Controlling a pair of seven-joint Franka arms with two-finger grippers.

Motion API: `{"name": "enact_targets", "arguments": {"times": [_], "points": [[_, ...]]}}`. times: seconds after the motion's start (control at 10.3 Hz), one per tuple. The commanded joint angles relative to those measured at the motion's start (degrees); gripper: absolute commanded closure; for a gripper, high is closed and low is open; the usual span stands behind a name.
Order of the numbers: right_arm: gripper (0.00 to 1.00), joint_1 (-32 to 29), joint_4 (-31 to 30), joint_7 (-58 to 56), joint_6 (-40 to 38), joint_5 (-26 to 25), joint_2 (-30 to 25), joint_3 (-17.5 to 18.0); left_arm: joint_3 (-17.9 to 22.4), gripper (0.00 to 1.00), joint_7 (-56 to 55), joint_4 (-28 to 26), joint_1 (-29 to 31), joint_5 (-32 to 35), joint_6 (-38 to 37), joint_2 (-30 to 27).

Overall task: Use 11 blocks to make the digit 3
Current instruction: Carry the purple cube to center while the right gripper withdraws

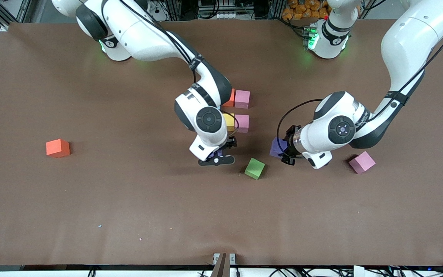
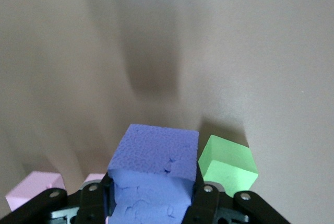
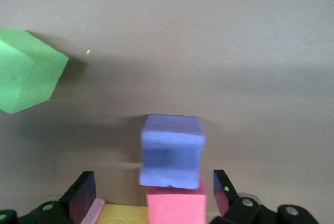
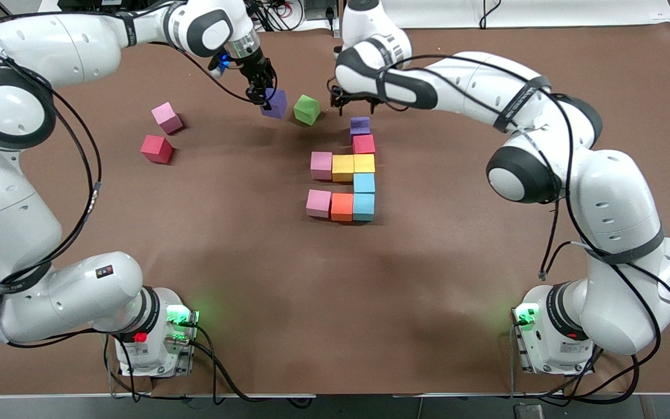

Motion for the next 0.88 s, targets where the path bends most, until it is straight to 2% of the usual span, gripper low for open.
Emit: {"name": "enact_targets", "arguments": {"times": [0.0,0.19,0.29,0.49,0.58,0.78], "points": [[0.0,-3.8,-0.9,-5.4,-3.4,-0.1,-2.6,0.4,0.9,0.99,-8.3,0.9,-4.9,-1.3,0.6,-0.4],[0.0,-6.7,-1.4,-10.2,-7.1,-1.6,-5.0,-0.7,4.0,0.99,-15.1,1.6,-8.8,-1.0,3.7,-0.4],[0.0,-8.5,-1.9,-12.8,-7.8,-1.9,-6.5,-1.1,6.4,0.99,-17.6,2.5,-12.9,-0.6,5.9,-0.4],[0.0,-12.4,-5.7,-20.5,-8.0,-1.9,-10.3,-1.1,16.7,0.99,-21.0,7.6,-24.9,-1.3,6.7,-0.4],[0.0,-14.3,-7.5,-24.3,-8.0,-2.4,-12.3,-1.2,20.2,0.99,-21.3,10.5,-29.5,-1.5,6.7,0.0],[0.0,-18.6,-9.5,-25.6,-8.1,-5.4,-16.2,-1.2,21.3,0.99,-22.0,11.8,-32.0,-1.8,7.0,0.0]]}}
